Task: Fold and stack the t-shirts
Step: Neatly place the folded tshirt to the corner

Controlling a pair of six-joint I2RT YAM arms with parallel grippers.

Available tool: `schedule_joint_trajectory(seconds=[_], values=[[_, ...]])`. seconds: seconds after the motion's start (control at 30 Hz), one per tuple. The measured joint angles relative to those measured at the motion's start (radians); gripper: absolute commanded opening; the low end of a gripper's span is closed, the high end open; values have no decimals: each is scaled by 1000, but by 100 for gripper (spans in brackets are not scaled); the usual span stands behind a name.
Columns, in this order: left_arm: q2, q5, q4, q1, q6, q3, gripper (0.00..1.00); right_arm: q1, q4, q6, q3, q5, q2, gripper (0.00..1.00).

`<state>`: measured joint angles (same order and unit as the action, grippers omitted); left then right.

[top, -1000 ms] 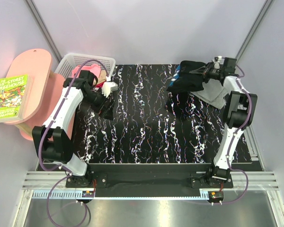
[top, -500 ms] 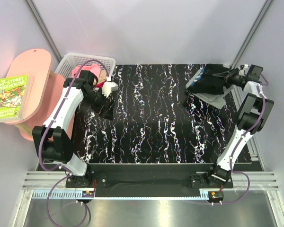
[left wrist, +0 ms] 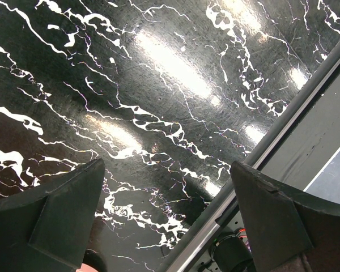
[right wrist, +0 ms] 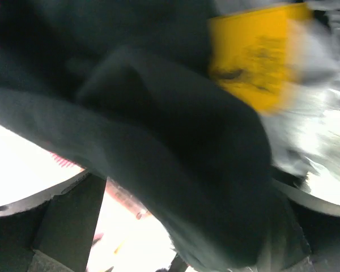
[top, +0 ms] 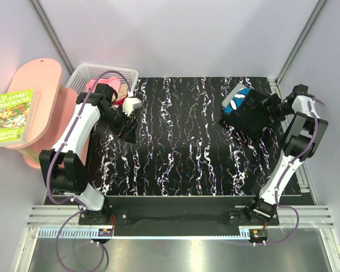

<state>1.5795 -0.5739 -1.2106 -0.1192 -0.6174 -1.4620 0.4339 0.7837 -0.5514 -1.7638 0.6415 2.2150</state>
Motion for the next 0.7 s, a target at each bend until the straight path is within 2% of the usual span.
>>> schedule_joint_trajectory(seconds=[0.17,0.3,0.37,0.5,0.7], values=[[0,-14,0,1,-6,0,99,-2,171,16,-129,-306,-92,100],[0,-19,0,1,-8,0,99,-1,243,17,-301,-430,-191,100],[0,-20,0,1,-8,0,99,-1,243,17,-359,-420,-229,100],[0,-21,0,5,-7,-1,99,-21,230,12,-433,-251,-240,100],[0,-21,1,8,-2,-10,99,-124,223,13,-472,-115,-29,100]])
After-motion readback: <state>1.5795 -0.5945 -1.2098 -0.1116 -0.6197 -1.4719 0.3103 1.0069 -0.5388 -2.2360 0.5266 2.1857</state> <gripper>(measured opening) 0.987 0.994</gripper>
